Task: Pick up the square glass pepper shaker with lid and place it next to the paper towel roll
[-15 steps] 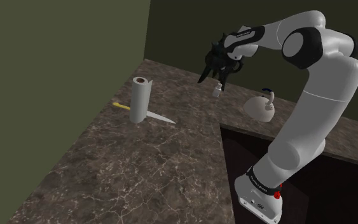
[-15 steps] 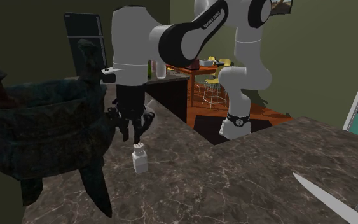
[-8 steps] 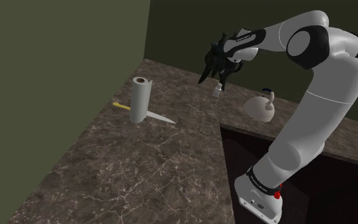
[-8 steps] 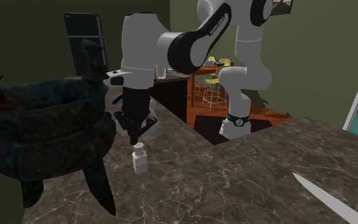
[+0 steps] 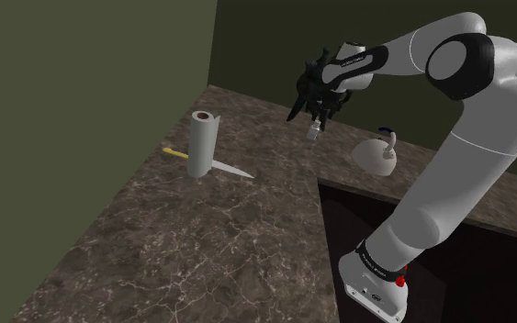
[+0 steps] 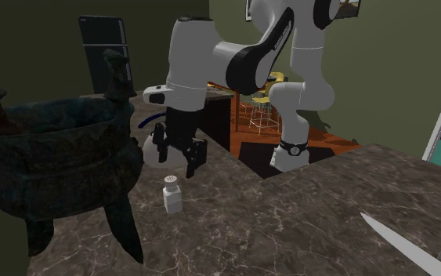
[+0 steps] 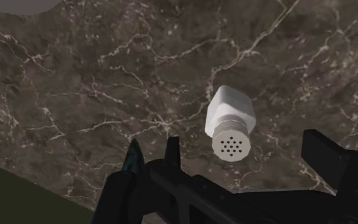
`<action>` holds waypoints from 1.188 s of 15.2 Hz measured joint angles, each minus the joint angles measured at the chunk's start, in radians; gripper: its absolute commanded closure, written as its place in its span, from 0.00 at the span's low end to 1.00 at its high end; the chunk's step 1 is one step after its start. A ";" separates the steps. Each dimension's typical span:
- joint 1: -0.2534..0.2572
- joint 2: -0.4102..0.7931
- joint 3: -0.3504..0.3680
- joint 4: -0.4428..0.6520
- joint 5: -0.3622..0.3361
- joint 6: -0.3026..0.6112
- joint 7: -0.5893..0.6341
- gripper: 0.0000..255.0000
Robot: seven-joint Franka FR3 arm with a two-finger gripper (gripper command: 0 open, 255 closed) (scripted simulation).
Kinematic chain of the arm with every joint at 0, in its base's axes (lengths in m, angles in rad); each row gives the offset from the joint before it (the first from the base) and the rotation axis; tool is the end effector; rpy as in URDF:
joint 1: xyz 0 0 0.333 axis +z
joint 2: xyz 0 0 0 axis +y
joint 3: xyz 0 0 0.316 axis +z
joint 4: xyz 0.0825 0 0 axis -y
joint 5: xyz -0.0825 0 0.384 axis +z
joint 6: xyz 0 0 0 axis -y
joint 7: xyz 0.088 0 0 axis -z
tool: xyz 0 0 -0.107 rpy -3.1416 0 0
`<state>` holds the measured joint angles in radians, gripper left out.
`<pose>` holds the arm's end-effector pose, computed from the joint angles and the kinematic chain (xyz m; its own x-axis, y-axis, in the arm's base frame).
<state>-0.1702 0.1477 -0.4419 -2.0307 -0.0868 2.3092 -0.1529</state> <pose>0.4863 -0.3357 0.3956 0.9196 -0.3753 0.1162 -0.3900 -0.9079 0.1539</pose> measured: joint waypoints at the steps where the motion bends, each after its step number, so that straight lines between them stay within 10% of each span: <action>1: -0.001 0.006 -0.001 -0.008 0.001 0.013 0.006 0.00; 11: -0.008 0.046 0.001 -0.022 0.018 0.066 0.003 0.00; 12: -0.008 0.046 0.001 -0.022 0.018 0.066 0.003 1.00; 18: -0.008 0.046 0.001 -0.022 0.018 0.066 0.002 1.00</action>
<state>-0.1786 0.1935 -0.4410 -2.0529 -0.0689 2.3751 -0.1504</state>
